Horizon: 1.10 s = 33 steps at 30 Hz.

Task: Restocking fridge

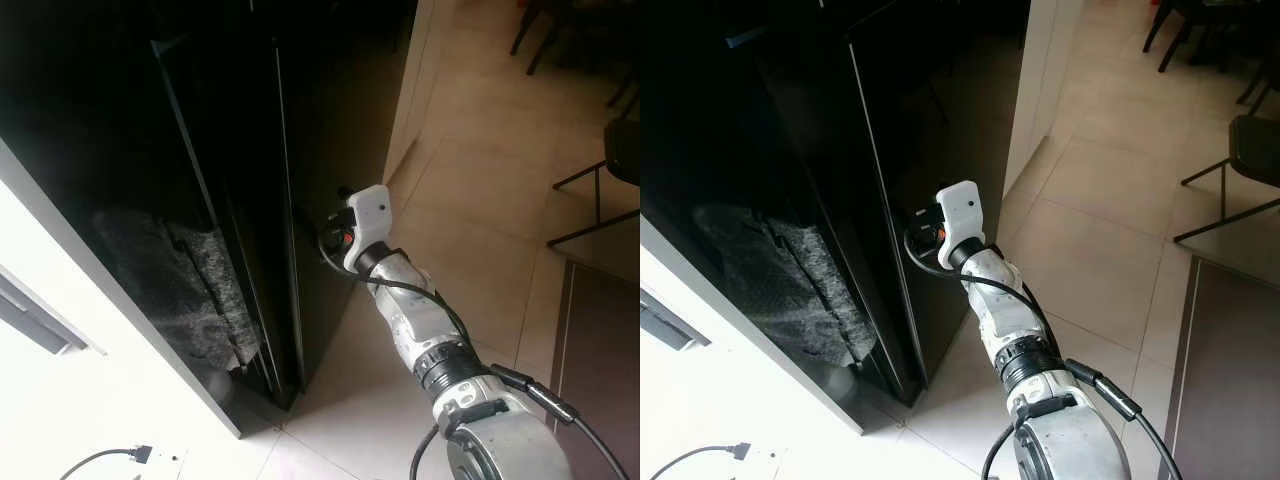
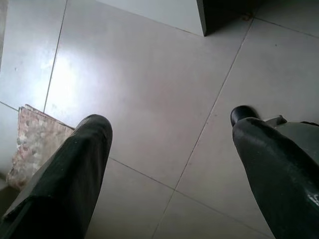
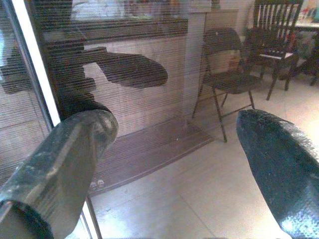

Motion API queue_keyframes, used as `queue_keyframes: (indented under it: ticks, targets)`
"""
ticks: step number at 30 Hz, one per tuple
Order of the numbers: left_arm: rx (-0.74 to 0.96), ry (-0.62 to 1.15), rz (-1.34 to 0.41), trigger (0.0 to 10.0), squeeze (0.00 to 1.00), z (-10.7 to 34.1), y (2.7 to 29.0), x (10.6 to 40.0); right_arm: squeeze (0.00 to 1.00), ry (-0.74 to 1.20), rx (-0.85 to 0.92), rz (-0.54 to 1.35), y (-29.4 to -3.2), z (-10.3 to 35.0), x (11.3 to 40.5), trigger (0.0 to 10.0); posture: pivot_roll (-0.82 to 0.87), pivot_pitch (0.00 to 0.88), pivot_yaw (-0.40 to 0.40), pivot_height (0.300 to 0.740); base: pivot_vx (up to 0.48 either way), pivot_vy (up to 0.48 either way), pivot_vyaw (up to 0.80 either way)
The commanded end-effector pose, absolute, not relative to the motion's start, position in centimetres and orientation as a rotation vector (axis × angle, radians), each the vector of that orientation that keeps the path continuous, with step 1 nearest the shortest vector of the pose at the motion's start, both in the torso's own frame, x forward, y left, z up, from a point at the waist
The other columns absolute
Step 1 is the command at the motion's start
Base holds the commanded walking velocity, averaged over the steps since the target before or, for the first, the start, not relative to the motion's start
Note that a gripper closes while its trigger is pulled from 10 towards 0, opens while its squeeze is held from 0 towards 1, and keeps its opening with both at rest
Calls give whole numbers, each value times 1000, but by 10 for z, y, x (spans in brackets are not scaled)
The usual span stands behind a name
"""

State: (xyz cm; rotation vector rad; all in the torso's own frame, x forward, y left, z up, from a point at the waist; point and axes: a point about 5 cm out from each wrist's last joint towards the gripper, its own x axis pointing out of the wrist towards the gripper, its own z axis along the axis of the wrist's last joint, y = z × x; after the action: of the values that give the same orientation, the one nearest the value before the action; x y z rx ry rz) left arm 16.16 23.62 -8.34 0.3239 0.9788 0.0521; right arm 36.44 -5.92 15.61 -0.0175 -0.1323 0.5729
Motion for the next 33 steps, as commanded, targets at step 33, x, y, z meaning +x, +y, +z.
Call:
queue_keyframes:
  ticks: [33]
  targets:
    - [271, 1007, 71, 10000, 0, -88, 234, 153, 0, 941, 29, -79, -221, -85, 159, 10000, 14, 113, 2, 740, 0, 0, 0]
